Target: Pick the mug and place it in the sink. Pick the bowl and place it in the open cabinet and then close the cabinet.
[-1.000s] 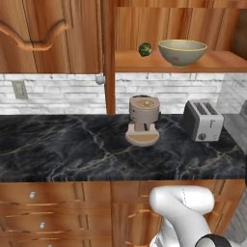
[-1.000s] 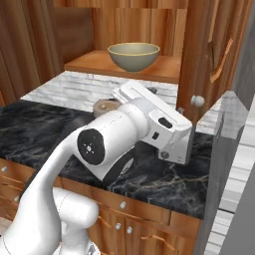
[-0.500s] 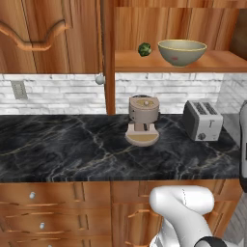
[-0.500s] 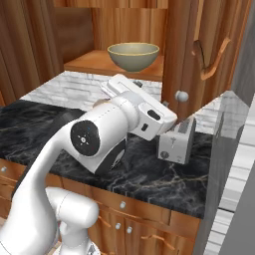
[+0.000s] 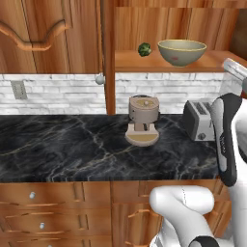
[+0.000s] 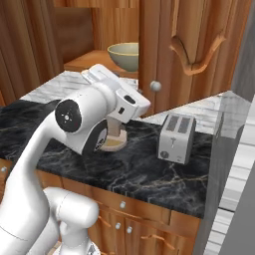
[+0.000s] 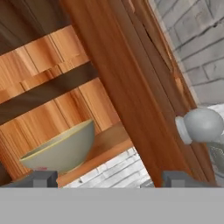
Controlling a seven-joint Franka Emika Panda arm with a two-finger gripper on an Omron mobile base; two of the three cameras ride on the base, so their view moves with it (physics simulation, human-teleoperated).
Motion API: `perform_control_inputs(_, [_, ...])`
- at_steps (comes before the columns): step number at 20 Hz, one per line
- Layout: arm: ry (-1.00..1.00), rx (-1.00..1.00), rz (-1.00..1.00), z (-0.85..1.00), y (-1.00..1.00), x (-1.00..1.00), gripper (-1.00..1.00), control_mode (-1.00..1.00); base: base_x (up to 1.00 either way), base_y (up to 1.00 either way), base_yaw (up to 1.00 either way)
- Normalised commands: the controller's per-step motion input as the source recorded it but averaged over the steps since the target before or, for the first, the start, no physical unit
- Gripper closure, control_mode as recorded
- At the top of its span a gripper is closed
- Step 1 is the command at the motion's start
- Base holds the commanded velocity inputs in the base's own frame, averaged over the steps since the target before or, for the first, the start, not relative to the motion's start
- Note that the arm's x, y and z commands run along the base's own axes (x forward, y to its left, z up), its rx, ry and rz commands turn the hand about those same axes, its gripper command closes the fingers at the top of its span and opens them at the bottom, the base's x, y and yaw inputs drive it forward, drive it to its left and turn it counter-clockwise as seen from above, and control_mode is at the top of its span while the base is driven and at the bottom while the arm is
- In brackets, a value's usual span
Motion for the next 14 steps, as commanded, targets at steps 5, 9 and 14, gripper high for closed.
perform_control_inputs(5, [0.00,0.00,0.02,0.00,0.07,1.00,-1.00,-1.00,0.00,0.00,0.00])
perform_control_inputs(9, [0.02,0.00,0.00,0.00,0.00,0.99,-1.00,-1.00,0.00,0.00,0.00])
perform_control_inputs(14, [0.07,0.00,0.02,0.02,-0.03,0.92,-1.00,-1.00,0.00,0.00,0.00])
